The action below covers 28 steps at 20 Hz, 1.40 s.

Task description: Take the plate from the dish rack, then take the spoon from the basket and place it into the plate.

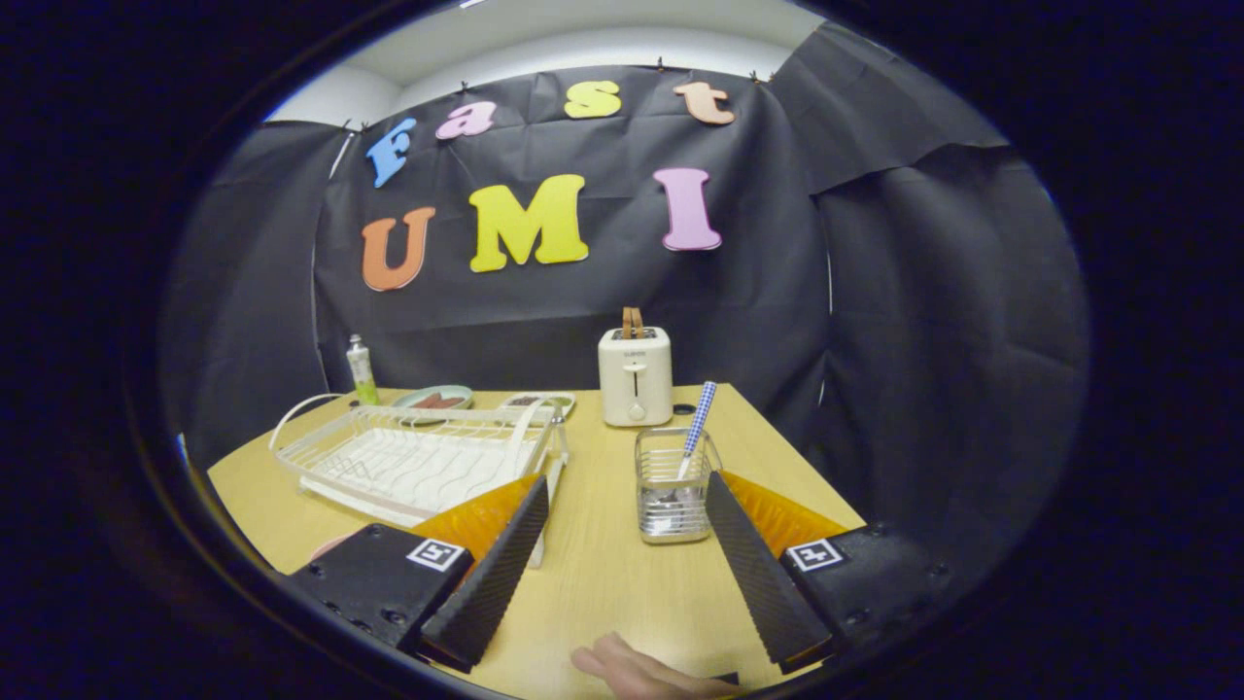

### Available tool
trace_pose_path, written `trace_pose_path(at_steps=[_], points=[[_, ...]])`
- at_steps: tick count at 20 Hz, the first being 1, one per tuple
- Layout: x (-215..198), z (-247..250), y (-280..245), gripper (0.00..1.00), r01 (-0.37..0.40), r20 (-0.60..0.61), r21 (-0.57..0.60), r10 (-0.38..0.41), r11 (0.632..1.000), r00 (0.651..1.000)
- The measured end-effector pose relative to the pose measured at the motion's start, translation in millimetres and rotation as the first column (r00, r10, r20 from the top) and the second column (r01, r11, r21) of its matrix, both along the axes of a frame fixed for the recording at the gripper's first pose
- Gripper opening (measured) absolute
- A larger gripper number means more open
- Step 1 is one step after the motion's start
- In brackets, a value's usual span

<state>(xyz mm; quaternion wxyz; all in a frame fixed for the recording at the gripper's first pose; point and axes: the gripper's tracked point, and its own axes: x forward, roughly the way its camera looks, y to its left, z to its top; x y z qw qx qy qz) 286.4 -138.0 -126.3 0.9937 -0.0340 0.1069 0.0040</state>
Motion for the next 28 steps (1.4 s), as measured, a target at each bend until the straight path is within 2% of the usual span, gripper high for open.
trace_pose_path(at_steps=[5,9,11,14,15,18,20,21,22,24,26,28], points=[[64,11,-12,1.00,-0.026,-0.061,-0.056,0.023,0.998,0.998],[115,12,-42,1.00,0.060,-0.083,-0.062,-0.065,0.996,0.994],[133,4,-50,1.00,0.088,-0.129,-0.003,-0.088,0.996,0.988],[158,1,-47,1.00,0.085,-0.186,0.129,-0.061,0.988,0.981],[164,2,-47,0.96,0.087,-0.177,0.143,-0.060,0.986,0.982],[169,-14,-34,0.69,0.067,-0.227,0.150,-0.031,0.986,0.973],[174,-15,-35,0.53,0.083,-0.229,0.132,-0.051,0.988,0.972],[174,-11,-34,0.34,0.085,-0.215,0.128,-0.056,0.988,0.975],[171,-9,-30,0.25,0.079,-0.204,0.137,-0.050,0.987,0.978],[165,1,-29,0.19,0.088,-0.161,0.134,-0.066,0.987,0.985],[157,16,-19,0.18,0.066,-0.123,0.146,-0.049,0.987,0.991],[149,35,-17,0.18,0.069,-0.066,0.108,-0.062,0.992,0.996]])
